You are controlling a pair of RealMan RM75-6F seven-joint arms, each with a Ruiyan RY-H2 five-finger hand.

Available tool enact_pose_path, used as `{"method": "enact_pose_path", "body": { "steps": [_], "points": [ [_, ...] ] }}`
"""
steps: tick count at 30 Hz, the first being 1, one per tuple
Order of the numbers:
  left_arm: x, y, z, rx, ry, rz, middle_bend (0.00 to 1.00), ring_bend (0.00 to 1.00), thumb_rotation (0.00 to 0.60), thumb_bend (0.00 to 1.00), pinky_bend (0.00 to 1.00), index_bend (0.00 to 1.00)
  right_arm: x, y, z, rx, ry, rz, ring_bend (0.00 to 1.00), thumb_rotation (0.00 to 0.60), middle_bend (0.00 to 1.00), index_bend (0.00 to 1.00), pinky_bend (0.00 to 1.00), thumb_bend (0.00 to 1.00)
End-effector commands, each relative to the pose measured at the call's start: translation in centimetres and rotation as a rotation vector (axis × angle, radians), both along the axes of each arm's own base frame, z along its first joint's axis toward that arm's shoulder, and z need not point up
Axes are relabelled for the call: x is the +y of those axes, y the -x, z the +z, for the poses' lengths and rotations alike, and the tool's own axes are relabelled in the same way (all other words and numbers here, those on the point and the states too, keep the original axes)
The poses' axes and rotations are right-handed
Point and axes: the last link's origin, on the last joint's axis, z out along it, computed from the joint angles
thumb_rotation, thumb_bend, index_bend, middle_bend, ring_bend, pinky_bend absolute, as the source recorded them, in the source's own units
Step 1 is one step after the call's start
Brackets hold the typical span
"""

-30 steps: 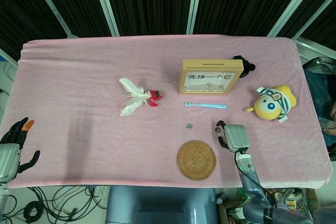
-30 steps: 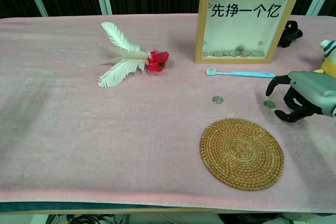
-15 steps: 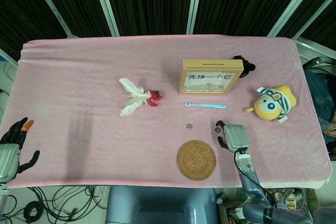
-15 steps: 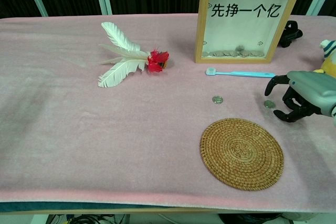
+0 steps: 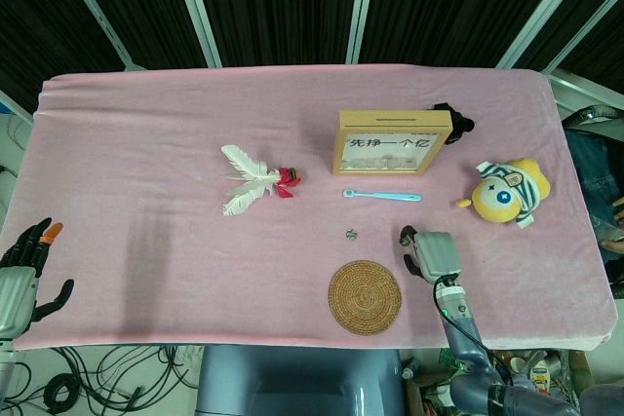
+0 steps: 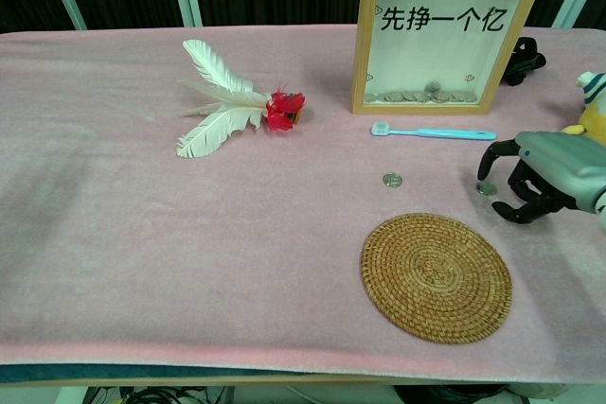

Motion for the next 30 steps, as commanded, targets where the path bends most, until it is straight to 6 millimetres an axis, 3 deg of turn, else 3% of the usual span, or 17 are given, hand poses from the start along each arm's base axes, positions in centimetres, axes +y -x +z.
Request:
{"method": "enact_pose_path", "body": {
  "steps": [1,30],
  "points": [
    [0.0,-0.01,0.01,0.0,0.0,0.0,0.0,0.0,0.6,0.35,0.19,0.01,-0.02,-0.01,0.02,-0.002,0.001,0.0,0.95,0.6,0.89,0.39,0.96,0.3],
    [0.01,0.02,-0.01,0.001,0.0,0.002,0.0,0.0,0.6,0.35,0.2,0.01,-0.3,0.15,-0.22,0.004,-0.011,-0.01,0.95,0.6,0.89,0.4,0.96,0.3]
  ]
}}
